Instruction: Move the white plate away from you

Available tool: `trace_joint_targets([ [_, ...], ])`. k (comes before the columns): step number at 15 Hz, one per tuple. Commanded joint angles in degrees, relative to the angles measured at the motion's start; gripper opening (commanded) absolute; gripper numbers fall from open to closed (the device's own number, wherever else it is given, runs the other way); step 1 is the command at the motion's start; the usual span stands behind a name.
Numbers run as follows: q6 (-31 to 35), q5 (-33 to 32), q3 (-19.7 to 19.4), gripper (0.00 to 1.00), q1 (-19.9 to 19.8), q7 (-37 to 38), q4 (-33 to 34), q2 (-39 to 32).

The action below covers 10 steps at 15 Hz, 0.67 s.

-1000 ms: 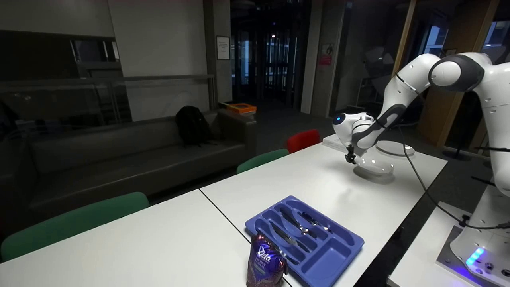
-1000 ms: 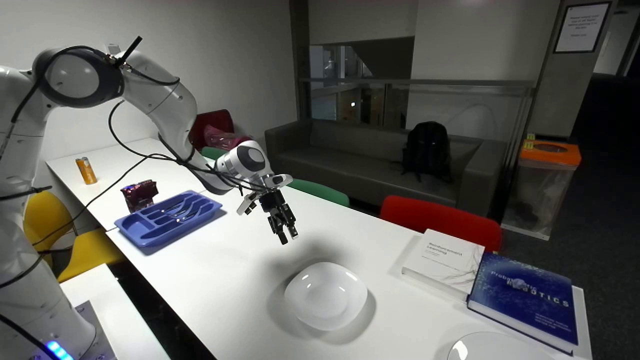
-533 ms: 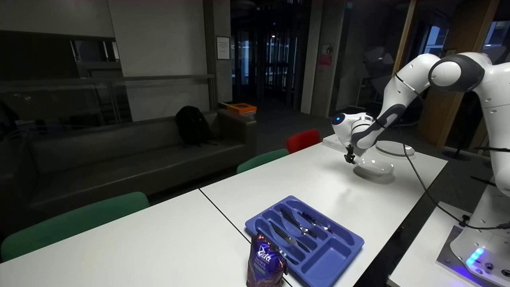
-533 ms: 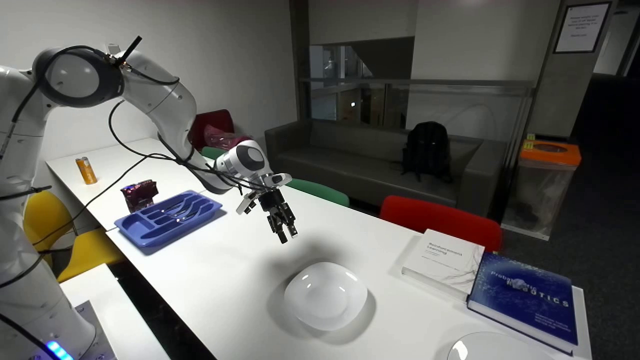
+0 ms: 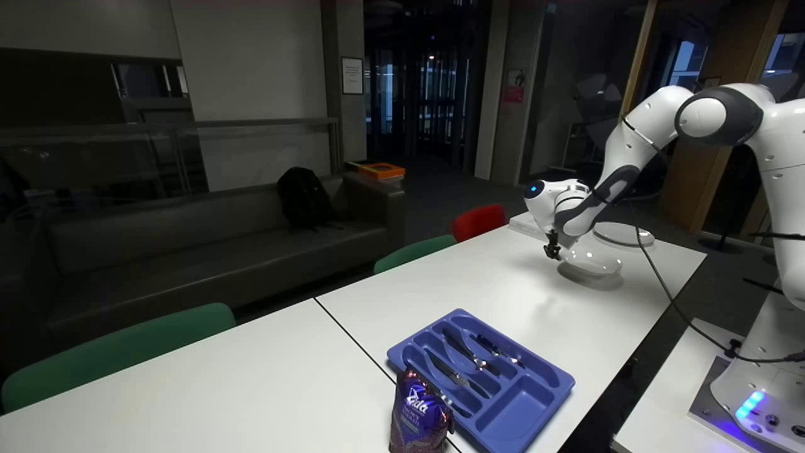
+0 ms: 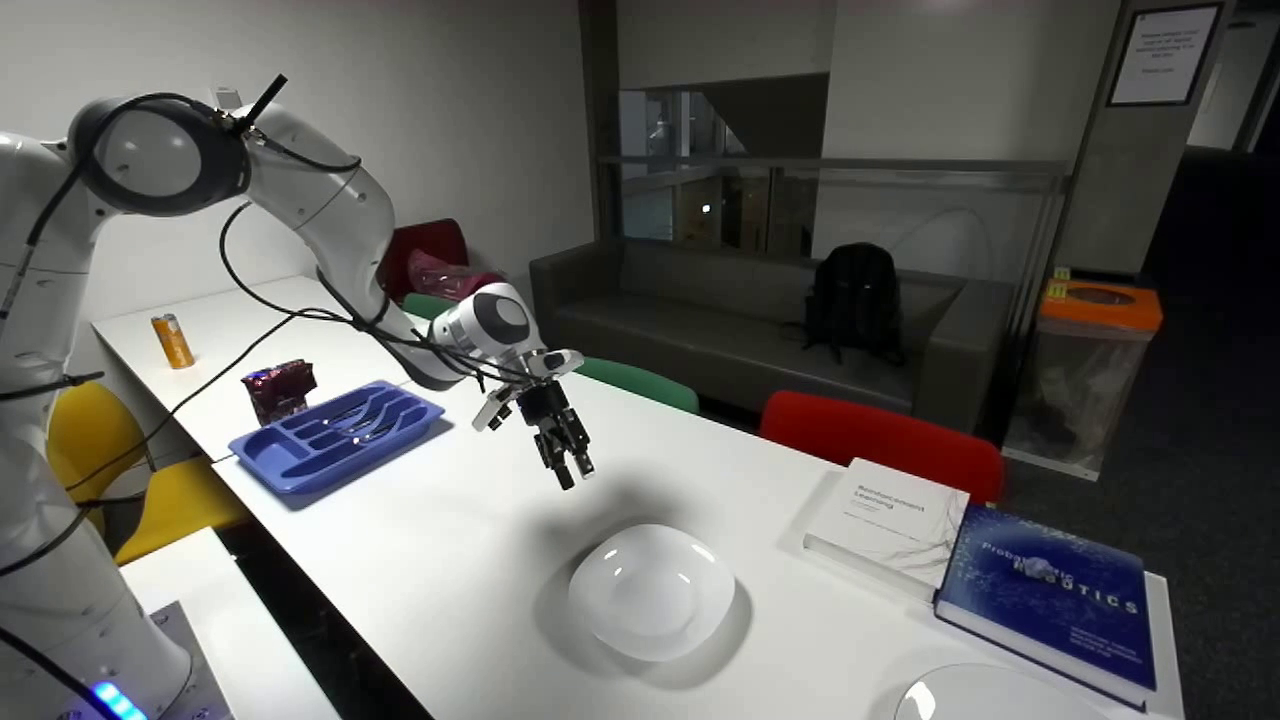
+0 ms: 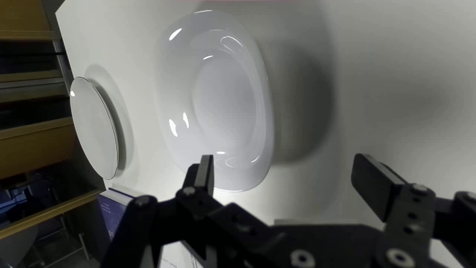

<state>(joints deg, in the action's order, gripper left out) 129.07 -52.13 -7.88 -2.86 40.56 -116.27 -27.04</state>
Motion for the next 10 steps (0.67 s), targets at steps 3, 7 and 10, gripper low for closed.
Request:
trace_joint_targets([
  [3,-0.5,-1.1,-1.8,1.00,0.8,1.2,0.7,-2.0],
  [7,-1.1,-1.5,-3.0,1.00,0.6,0.6,1.5,-4.0],
  [10,-0.8,-1.6,-3.5,1.00,0.6,0.1,2.5,-5.5],
])
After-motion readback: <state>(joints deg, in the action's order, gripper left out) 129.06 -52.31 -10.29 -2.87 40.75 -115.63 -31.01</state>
